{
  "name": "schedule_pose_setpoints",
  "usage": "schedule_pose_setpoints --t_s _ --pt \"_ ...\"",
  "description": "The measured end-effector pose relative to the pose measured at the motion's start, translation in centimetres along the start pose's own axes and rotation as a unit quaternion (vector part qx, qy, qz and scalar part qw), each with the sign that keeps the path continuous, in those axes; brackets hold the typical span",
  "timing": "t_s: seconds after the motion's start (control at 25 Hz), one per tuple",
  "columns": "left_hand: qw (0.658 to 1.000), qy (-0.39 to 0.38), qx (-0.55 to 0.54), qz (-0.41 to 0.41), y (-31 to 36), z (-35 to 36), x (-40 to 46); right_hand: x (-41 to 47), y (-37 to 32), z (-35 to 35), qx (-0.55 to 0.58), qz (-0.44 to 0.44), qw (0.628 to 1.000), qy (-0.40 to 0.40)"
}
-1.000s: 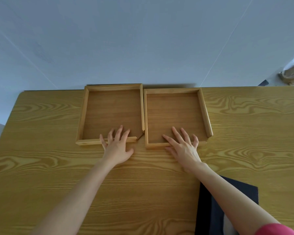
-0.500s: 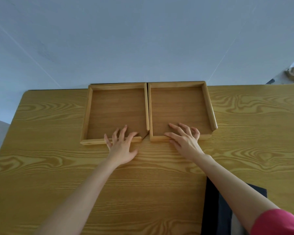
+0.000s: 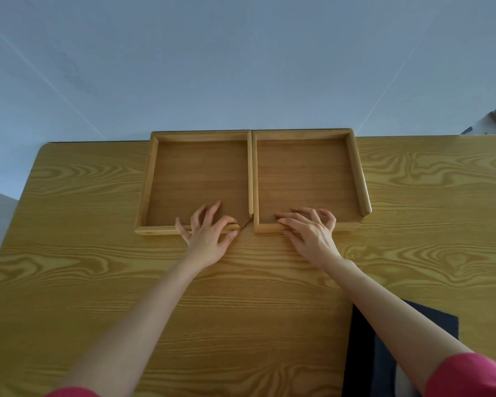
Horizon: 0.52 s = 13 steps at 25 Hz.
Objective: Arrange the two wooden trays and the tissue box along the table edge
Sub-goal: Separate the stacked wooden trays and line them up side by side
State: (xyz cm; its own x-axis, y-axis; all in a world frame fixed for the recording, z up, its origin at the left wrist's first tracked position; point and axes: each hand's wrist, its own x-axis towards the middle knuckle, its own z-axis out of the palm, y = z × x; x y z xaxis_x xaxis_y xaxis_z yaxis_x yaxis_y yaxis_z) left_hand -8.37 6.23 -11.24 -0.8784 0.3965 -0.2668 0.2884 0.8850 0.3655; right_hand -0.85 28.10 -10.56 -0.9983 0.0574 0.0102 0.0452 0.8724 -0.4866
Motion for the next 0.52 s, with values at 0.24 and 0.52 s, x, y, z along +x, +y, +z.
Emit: schedule_pose_setpoints --t_s 0.24,0.52 --pt "1.000 0.000 0.013 -0.003 0.0 0.2 0.2 0.1 -0.1 -0.1 -0.041 0.003 0.999 -0.031" --pt "0.993 -0.088 0.081 0.022 1.0 -1.5 0.1 -0.1 -0.6 -0.9 -0.109 -0.005 0.985 -0.133"
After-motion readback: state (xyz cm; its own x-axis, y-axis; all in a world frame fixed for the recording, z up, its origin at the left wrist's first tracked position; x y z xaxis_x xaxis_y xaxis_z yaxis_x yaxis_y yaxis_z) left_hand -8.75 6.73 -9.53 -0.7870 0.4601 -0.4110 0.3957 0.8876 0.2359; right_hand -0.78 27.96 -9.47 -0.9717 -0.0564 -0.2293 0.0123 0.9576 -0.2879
